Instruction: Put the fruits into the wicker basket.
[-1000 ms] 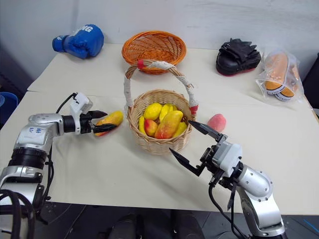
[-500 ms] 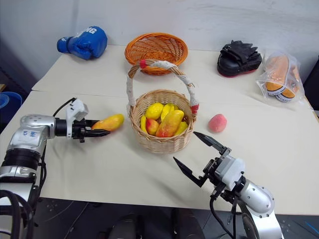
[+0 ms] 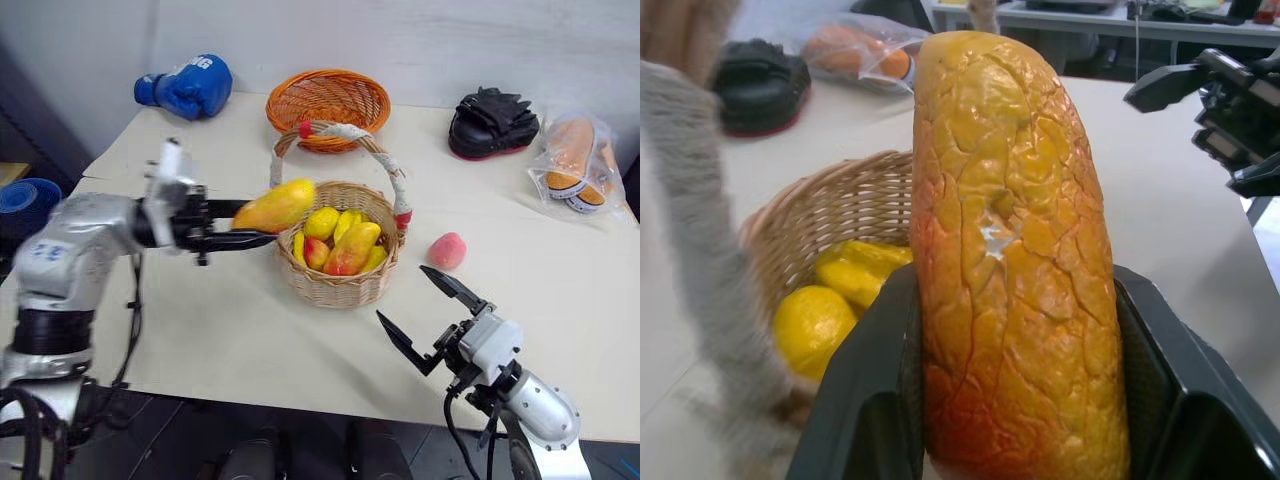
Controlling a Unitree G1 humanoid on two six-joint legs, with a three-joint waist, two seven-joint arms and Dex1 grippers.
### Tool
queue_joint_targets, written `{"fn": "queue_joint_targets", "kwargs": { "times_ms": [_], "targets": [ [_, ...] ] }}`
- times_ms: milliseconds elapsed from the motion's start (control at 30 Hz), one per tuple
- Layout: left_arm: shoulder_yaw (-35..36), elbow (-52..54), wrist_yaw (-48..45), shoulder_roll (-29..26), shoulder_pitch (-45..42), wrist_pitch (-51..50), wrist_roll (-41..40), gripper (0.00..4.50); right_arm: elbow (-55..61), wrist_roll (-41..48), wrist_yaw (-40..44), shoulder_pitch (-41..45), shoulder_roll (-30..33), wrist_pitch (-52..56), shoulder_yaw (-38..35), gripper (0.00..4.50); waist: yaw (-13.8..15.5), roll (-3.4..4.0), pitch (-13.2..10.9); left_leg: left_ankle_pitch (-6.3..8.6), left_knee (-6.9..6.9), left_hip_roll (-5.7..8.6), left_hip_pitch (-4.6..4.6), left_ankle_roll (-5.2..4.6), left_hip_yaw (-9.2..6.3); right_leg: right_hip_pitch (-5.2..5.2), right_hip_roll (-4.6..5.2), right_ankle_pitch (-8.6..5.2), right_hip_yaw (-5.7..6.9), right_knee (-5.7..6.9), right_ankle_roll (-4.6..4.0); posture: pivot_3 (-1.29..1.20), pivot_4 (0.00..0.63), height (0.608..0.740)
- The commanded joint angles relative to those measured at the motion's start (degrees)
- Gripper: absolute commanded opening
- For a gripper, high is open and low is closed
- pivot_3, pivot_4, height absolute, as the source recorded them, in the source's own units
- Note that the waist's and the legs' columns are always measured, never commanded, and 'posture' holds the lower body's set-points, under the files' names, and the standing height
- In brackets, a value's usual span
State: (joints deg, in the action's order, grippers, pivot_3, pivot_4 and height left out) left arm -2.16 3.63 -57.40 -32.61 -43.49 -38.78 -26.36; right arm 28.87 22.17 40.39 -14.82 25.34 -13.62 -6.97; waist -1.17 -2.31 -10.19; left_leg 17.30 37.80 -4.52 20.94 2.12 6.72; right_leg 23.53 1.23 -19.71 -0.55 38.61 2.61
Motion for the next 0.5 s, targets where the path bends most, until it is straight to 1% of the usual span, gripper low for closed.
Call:
{"fn": "queue_joint_targets", "kwargs": {
  "times_ms": [33,67,133,167,233,300,367,433,500],
  "targets": [
    [-3.65,-1.08,3.96,1.82,-1.69,0.39,3.84,2.56,1.23,0.73,-0.57,0.28,-0.23,-0.35,-0.31,4.5,-0.58,0.01,0.0,-0.01,0.0,-0.03,0.03,0.03,-0.01,0.02,-0.04,0.0,0.0,-0.02,0.0,0.0,0.15,0.74],
    [-4.76,-1.59,3.58,1.67,-1.83,1.32,4.94,2.77,1.21,0.61,-0.7,0.38,-0.31,-0.31,-0.26,4.5,-0.75,0.02,-0.01,-0.02,-0.01,-0.07,0.04,0.06,0.02,0.07,-0.1,0.0,-0.03,-0.01,0.0,0.0,0.15,0.74],
    [-5.8,-2.49,2.85,1.07,-2.23,2.82,6.22,3.49,1.27,0.46,-0.92,0.26,-0.47,-0.33,-0.27,4.5,-0.86,0.03,-0.02,-0.01,-0.04,-0.07,0.0,0.18,0.02,0.13,-0.4,0.0,-0.3,0.0,-0.01,0.0,0.15,0.74],
    [-5.74,-3.1,2.28,1.09,-2.44,4.08,6.41,3.81,1.37,0.33,-1.03,-0.26,-0.6,-0.58,-0.45,4.5,-0.84,0.03,-0.02,-0.02,-0.03,-0.15,0.0,0.28,0.01,0.16,-0.6,0.0,-0.42,0.01,-0.02,0.0,0.15,0.74],
    [-4.11,-4.19,0.23,1.18,-2.52,6.38,5.1,4.46,1.46,-0.02,-1.25,-2.53,-0.95,-1.47,-1.33,4.5,-0.62,0.04,-0.02,-0.03,-0.04,-0.19,-0.09,0.32,0.02,0.15,-0.66,-0.03,-0.46,0.08,-0.09,0.0,0.15,0.74],
    [-2.29,-3.93,-3.28,0.26,-1.52,9.26,3.35,4.49,1.44,-0.11,-1.5,-4.6,-1.24,-2.3,-2.26,4.5,-0.44,0.04,-0.03,-0.02,-0.05,-0.19,-0.1,0.33,0.02,0.15,-0.66,-0.05,-0.47,0.1,-0.12,0.0,0.15,0.74],
    [1.87,-2.75,-9.43,-1.85,0.92,12.64,-0.89,4.49,0.62,1.08,-1.96,-7.58,-2.03,-3.56,-4.73,4.5,-0.61,0.07,-0.03,-0.01,-0.05,-0.24,-0.1,0.34,0.07,0.15,-0.65,-0.05,-0.5,0.08,-0.13,0.0,0.15,0.74],
    [6.05,-3.02,-13.46,-5.12,3.44,13.73,-3.87,4.49,-1.28,2.97,-1.83,-10.79,-2.68,-4.98,-8.38,4.5,-0.74,0.08,-0.04,0.02,-0.11,-0.31,-0.21,0.36,0.22,0.14,-0.65,-0.05,-0.64,0.09,-0.12,0.0,0.15,0.74],
    [9.51,-4.54,-14.93,-8.5,6.21,15.0,-4.37,4.49,-4.03,4.89,-1.15,-13.45,-3.0,-6.08,-12.14,4.5,-0.74,0.08,-0.04,0.02,-0.21,-0.31,-0.42,0.37,0.28,0.03,-0.67,-0.06,-0.72,0.07,-0.13,0.0,0.15,0.74]
  ]
}}
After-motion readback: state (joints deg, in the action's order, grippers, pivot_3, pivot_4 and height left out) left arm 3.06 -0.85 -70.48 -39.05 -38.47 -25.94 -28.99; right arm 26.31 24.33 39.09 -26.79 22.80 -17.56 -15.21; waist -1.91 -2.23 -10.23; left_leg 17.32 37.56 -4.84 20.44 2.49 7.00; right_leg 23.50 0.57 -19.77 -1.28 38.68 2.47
